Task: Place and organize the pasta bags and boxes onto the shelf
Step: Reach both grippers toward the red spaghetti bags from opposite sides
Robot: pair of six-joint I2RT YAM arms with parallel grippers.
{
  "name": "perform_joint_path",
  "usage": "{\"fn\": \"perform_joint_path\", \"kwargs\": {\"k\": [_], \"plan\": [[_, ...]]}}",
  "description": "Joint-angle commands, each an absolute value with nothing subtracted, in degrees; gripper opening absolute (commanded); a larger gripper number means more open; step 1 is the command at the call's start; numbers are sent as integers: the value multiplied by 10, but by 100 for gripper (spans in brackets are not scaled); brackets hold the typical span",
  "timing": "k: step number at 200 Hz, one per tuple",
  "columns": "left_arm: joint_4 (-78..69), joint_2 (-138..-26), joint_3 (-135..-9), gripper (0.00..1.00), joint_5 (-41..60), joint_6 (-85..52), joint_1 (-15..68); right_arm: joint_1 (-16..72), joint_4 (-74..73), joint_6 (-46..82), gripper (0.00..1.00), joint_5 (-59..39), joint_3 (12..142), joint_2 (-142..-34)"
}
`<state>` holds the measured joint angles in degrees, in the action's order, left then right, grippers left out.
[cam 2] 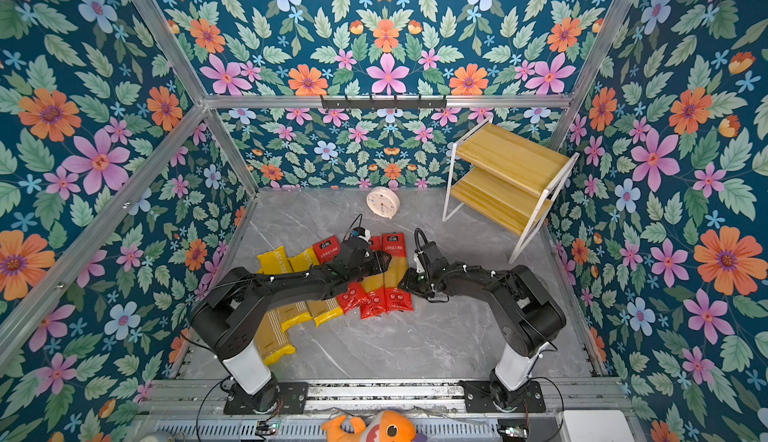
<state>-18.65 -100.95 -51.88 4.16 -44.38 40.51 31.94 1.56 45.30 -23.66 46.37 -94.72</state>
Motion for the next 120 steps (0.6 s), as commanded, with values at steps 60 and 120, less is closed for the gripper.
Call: {"fn": "perform_joint_path", "kwargs": {"k": [60,120], "plan": [[-179,-1026,-521,52,118,-451,410,239,37,488,51,-233,462,-911],[-188,-1038,-505,45,112,-461,414,239,55,432,51,-215,545,-1017]]}}
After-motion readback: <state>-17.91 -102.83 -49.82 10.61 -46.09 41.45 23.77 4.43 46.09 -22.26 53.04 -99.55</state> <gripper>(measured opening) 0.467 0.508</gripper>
